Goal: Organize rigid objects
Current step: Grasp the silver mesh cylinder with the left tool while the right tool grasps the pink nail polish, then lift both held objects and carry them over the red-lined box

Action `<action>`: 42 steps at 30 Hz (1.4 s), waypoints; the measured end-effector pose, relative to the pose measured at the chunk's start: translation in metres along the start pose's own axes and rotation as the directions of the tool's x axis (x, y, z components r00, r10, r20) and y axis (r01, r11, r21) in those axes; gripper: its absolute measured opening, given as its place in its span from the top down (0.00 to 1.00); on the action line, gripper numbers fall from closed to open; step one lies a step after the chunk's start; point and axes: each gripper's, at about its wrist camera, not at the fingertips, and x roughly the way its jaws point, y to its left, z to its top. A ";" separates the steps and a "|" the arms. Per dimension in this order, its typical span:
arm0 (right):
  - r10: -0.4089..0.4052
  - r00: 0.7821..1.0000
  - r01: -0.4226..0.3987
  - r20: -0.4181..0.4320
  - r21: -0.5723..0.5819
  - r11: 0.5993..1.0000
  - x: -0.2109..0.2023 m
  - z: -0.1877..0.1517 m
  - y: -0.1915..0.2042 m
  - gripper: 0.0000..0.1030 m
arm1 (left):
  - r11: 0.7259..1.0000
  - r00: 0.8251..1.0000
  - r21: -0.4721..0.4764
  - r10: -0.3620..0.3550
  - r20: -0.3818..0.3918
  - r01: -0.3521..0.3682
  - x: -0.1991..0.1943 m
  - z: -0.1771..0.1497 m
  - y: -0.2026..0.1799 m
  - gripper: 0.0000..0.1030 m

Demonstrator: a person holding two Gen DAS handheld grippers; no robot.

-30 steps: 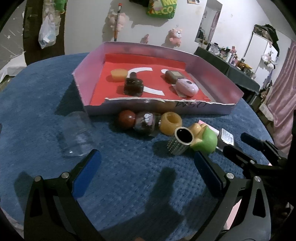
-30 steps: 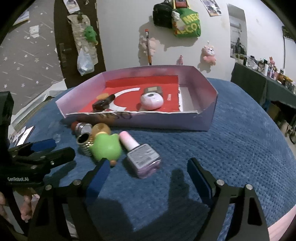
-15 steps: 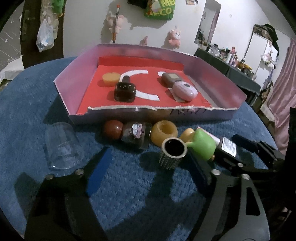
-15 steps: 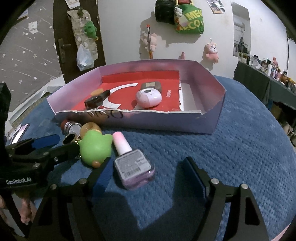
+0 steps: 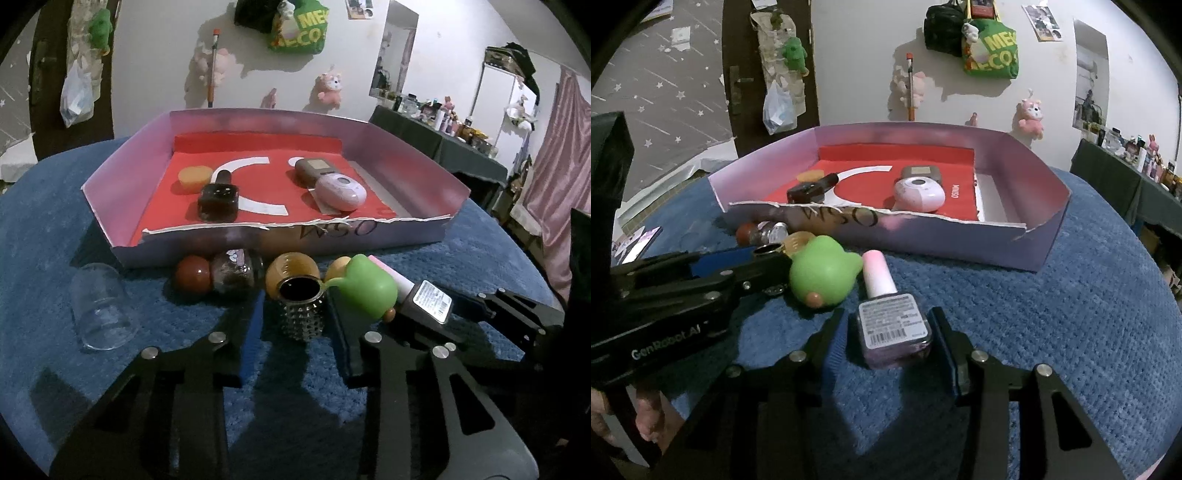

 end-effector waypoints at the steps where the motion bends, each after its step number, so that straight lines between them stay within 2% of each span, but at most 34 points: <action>1: 0.002 1.000 -0.002 0.003 0.005 1.000 0.001 0.000 0.000 0.52 | 1.000 1.000 -0.003 -0.005 0.001 0.005 0.000 -0.001 0.000 0.72; 2: 0.003 1.000 -0.004 0.007 0.009 1.000 0.002 0.000 0.000 0.52 | 1.000 1.000 -0.005 -0.017 0.000 0.017 0.000 -0.001 0.001 0.76; 7: -0.036 0.999 0.036 0.022 -0.007 0.999 0.002 -0.002 0.004 0.58 | 0.999 0.999 0.006 -0.035 -0.006 0.035 -0.003 -0.003 -0.002 0.77; 14: 0.043 0.999 -0.043 0.010 0.073 0.996 -0.008 0.001 -0.007 0.59 | 0.999 0.998 -0.001 -0.054 0.007 0.054 -0.016 -0.002 0.000 0.77; 27: 0.113 0.991 -0.118 0.070 0.068 0.991 -0.039 0.019 0.002 0.59 | 0.999 0.998 -0.010 -0.053 0.047 0.053 -0.035 0.004 0.006 0.77; 42: 0.128 0.989 -0.131 0.080 0.032 0.991 -0.042 0.025 0.011 0.59 | 0.998 0.996 -0.016 -0.052 0.075 0.053 -0.044 0.007 0.013 0.77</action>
